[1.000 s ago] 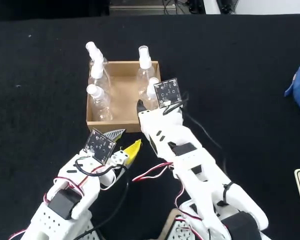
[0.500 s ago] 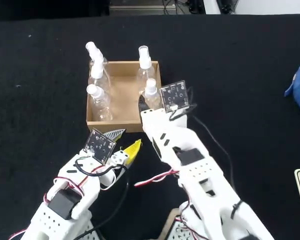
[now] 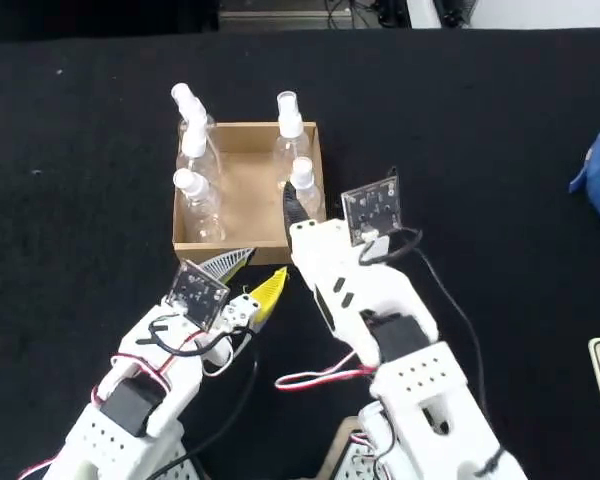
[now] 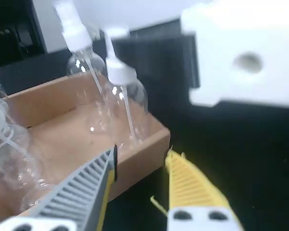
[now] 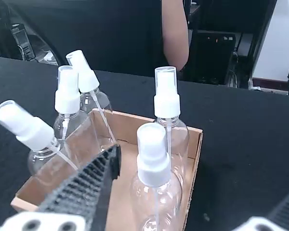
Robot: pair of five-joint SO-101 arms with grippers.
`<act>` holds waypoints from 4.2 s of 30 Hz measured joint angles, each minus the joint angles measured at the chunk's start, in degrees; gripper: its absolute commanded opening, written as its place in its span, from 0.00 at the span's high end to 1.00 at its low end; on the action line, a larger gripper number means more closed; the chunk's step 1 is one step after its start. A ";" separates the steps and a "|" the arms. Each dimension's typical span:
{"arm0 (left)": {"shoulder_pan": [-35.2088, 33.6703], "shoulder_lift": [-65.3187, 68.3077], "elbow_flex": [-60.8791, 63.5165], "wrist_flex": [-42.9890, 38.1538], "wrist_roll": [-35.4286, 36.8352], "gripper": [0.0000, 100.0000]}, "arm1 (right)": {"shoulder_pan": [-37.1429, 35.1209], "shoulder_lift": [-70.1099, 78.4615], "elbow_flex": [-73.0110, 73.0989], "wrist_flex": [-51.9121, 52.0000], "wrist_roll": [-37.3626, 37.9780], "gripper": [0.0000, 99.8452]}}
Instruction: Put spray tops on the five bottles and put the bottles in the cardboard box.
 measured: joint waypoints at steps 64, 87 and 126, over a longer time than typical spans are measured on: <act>-67.08 -0.09 0.09 42.20 -14.33 0.97 | 38.15 -42.11 20.31 65.05 7.74 0.99; -67.34 -0.18 0.09 42.29 -16.09 0.97 | 38.15 -42.11 20.31 65.23 7.74 0.99; -67.34 -0.18 0.18 42.29 -16.09 0.97 | 38.15 -42.11 20.31 65.32 7.74 0.99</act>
